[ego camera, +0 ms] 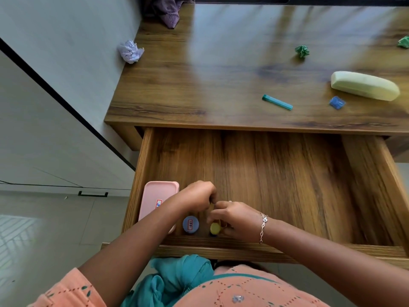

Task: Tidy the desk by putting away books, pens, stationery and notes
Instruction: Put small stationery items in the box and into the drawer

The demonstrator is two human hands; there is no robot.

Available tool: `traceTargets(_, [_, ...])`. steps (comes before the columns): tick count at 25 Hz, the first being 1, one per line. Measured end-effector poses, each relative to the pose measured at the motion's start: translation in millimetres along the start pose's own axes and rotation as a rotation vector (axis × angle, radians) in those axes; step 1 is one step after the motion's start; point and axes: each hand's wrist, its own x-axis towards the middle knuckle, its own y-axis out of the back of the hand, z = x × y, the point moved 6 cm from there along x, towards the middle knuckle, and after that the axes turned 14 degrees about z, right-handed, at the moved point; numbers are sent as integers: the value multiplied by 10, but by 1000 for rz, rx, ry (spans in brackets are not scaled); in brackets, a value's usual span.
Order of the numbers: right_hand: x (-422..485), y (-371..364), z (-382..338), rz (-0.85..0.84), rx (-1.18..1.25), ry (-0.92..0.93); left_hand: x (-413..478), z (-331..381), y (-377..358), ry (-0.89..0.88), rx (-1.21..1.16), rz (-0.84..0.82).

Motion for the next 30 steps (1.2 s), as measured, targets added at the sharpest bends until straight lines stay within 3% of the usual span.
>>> traceTargets(14, [-50, -38, 121, 25, -19, -20, 4, 98, 42, -91, 9, 118])
traceTargets(17, [-111, 75, 242, 132, -112, -35, -47, 202, 189, -213, 112, 353])
traceTargets(21, [-392, 480, 587, 562, -283, -147, -86, 578, 523, -469, 166, 848])
traceTargets(24, [-443, 542, 798, 585, -382, -284, 87, 565, 525, -384, 278, 856])
traceTargets(27, [-621, 630, 1016, 628, -508, -411, 219, 739, 505, -408, 368, 825])
traceTargets(30, [-802, 869, 1347, 679, -484, -487, 414, 983, 604, -409, 414, 797])
